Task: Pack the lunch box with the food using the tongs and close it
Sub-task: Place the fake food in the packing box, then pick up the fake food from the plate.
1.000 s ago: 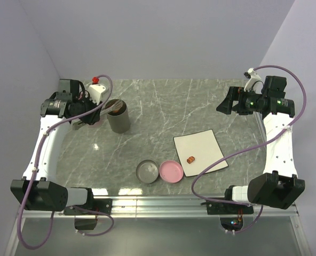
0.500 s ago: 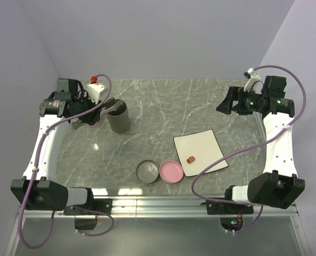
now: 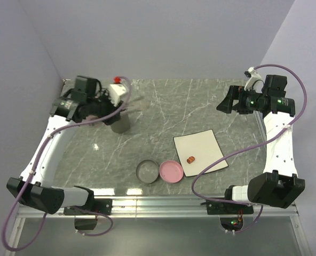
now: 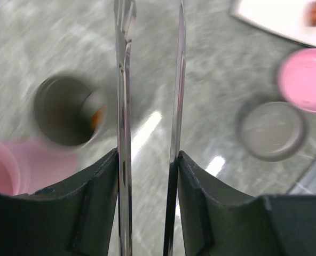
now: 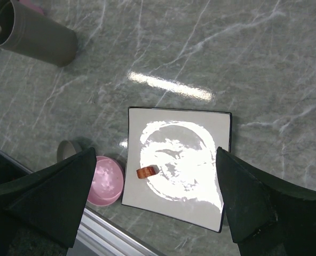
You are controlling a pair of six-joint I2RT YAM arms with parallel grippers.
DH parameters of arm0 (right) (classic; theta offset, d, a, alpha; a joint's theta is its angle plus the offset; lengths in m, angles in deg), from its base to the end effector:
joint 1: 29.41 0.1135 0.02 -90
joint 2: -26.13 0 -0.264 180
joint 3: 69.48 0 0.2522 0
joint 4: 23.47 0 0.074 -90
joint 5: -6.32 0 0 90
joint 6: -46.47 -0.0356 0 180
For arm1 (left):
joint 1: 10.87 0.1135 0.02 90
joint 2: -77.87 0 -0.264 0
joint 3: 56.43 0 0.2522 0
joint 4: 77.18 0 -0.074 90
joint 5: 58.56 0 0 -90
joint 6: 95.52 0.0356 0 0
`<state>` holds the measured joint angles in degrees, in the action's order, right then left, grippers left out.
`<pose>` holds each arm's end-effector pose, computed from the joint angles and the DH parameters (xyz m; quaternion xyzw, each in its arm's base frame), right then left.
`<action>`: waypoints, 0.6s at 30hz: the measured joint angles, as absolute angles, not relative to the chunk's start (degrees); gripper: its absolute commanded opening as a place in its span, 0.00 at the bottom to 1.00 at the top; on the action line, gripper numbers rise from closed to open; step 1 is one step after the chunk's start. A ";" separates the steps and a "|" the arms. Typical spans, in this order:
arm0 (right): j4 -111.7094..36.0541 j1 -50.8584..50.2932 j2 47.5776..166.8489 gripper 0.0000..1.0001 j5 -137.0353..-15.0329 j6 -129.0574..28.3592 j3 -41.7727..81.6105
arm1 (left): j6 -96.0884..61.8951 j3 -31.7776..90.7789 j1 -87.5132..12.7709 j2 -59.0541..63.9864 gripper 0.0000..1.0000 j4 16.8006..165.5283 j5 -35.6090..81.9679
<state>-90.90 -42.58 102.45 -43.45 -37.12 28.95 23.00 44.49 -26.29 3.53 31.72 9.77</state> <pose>0.2607 -0.0374 0.3930 -0.0793 0.8747 0.2528 0.4058 0.2381 -0.0793 0.4055 0.4063 0.8129 -0.1289 0.3970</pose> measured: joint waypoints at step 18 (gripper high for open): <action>-90.95 -42.58 102.42 1.00 -43.73 -37.10 29.45 | 14.38 29.43 -63.43 -2.05 0.51 48.33 14.84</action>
